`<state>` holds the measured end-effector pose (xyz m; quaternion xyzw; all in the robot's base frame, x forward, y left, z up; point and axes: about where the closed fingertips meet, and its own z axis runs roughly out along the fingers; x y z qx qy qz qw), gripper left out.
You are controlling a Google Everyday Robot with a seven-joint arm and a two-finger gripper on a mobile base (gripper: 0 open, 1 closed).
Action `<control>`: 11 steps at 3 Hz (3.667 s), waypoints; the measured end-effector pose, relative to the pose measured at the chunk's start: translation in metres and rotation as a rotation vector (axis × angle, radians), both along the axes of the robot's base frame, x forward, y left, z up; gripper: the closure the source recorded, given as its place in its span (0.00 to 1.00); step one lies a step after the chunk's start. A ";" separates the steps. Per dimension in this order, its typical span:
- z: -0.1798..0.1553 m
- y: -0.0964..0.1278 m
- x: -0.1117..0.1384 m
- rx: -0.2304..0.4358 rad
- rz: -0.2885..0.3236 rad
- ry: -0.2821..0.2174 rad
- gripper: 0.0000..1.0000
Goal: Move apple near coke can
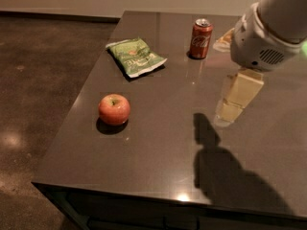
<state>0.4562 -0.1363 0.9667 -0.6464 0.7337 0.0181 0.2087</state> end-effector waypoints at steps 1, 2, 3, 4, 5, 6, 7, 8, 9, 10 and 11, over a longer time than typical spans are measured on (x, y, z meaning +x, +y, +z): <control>-0.011 0.045 0.010 0.063 0.052 0.014 0.00; -0.027 0.085 0.022 0.121 0.063 0.028 0.00; -0.045 0.124 0.031 0.194 0.073 0.060 0.00; -0.061 0.155 0.033 0.257 0.095 0.071 0.00; -0.076 0.181 0.031 0.304 0.125 0.085 0.00; -0.088 0.201 0.028 0.336 0.154 0.090 0.00; -0.096 0.218 0.027 0.350 0.175 0.088 0.00; -0.104 0.227 0.029 0.352 0.193 0.100 0.00; -0.111 0.228 0.034 0.341 0.201 0.112 0.18; -0.115 0.223 0.039 0.336 0.197 0.116 0.40; -0.111 0.212 0.047 0.336 0.162 0.114 0.63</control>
Offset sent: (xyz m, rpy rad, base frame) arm 0.0437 0.1369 -0.0513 0.2105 0.0442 0.0594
